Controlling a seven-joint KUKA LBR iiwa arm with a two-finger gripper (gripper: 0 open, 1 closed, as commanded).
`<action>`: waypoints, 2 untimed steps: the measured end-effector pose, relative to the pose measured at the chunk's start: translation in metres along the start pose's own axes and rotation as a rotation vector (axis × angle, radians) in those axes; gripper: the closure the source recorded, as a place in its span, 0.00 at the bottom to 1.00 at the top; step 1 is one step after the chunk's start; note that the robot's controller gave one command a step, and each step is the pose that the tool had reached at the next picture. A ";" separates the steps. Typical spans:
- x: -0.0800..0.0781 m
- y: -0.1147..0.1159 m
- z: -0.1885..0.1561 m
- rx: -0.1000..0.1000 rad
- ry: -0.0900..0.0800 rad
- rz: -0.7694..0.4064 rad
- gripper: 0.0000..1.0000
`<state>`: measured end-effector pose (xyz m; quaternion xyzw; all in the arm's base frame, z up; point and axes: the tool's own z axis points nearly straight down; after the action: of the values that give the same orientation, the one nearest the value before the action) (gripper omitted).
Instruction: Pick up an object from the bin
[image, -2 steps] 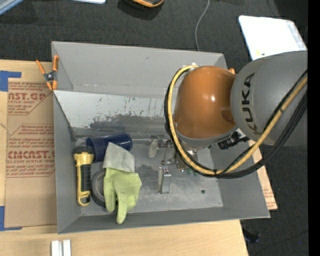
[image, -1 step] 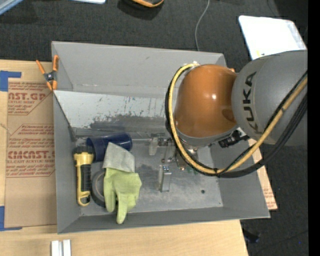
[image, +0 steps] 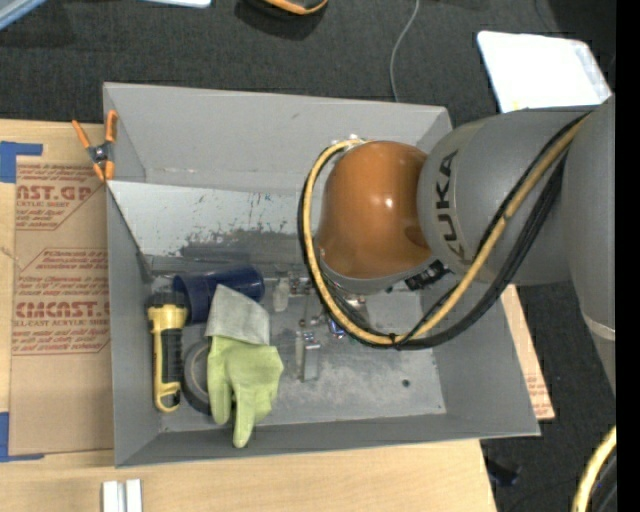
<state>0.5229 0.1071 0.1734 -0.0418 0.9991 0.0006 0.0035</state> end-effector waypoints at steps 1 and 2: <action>-0.021 0.005 0.060 -0.002 -0.005 0.005 0.00; -0.031 0.030 0.094 0.003 0.010 -0.162 0.00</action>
Offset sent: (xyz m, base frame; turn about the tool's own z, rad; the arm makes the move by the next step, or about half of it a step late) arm 0.0433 0.0592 -0.1034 -0.3626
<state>0.5525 0.1392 0.0798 -0.1224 0.9925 -0.0014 -0.0014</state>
